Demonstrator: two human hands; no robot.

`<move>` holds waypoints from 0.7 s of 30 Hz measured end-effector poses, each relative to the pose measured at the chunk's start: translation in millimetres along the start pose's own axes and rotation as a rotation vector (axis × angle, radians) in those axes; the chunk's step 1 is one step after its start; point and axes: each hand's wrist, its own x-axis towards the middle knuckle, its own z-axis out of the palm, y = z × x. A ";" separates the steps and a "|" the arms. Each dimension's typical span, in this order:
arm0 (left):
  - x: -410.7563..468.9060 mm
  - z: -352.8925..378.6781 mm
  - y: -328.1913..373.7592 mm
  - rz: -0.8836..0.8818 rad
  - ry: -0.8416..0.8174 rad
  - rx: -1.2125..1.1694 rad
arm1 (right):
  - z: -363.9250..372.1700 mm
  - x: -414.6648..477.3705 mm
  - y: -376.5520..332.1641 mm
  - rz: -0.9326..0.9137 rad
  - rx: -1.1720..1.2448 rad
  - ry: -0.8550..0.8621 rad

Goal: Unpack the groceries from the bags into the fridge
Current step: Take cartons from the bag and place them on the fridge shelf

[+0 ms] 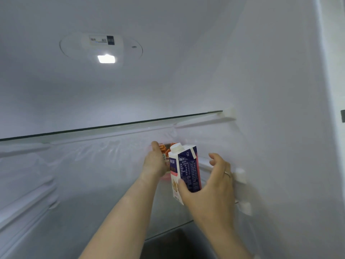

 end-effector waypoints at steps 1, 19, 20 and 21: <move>3.3 1.1 3.8 -0.018 -0.007 -0.046 | -2.0 0.3 0.8 -0.006 0.005 -0.027; -68.8 -76.7 47.3 0.126 0.001 0.107 | -0.2 7.4 -11.1 0.102 -0.075 -0.345; -73.6 -72.3 51.0 0.155 0.046 0.219 | 0.6 8.0 -13.8 0.103 -0.091 -0.346; -75.5 -67.8 53.6 0.173 0.084 0.299 | 0.4 8.6 -16.0 0.097 -0.113 -0.355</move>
